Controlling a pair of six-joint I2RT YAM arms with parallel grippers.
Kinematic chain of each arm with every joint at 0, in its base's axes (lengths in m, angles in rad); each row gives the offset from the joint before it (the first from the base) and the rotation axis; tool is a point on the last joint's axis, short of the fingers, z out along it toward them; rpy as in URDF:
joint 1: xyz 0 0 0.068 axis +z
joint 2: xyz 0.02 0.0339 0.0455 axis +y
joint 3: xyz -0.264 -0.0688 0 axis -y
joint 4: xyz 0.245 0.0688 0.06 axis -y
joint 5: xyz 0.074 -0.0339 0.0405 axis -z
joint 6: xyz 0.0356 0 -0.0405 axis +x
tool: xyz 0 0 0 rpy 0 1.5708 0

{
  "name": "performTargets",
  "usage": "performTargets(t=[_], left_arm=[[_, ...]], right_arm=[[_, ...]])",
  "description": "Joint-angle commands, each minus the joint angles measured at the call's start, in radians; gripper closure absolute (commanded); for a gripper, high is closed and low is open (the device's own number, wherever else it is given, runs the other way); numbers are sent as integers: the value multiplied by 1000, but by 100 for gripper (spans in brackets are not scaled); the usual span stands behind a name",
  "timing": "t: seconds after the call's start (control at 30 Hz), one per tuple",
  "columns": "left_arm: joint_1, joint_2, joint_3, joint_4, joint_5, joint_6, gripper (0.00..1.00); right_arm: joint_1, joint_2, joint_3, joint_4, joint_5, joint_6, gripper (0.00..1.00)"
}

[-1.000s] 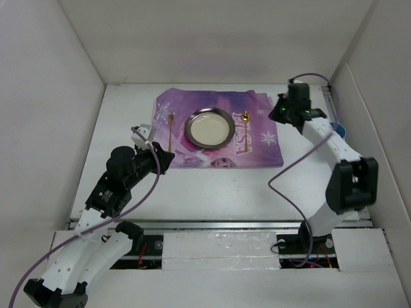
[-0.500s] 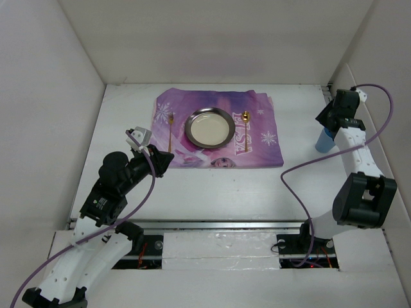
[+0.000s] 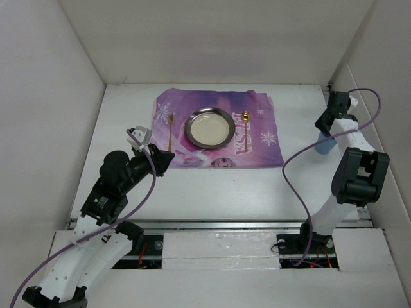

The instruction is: Set the dinner table for one person

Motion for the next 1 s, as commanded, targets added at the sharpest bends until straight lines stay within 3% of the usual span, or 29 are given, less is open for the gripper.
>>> performTargets(t=[0.0,0.03,0.2,0.27,0.57,0.77,0.97], left_arm=[[-3,6,25,40,12,12,88],[-3,6,26,41,12,12,88],[-3,23,28,40,9,12,88],[-3,27,25,37,6,14,88],[6,60,26,35,-14,12,88],[6,70,31,32,-32,12,88],[6,77,29,29,-35,12,88]], right_arm=[[-12,19,13,36,5,13,96],[-12,13,12,37,5,24,100],[92,-129,-10,128,15,19,100],[135,-119,89,94,3,-13,100],[378,232,606,-125,8,-146,100],[433,439,941,-219,-30,-206,100],[442,605,1169,-292,-69,-231,100]])
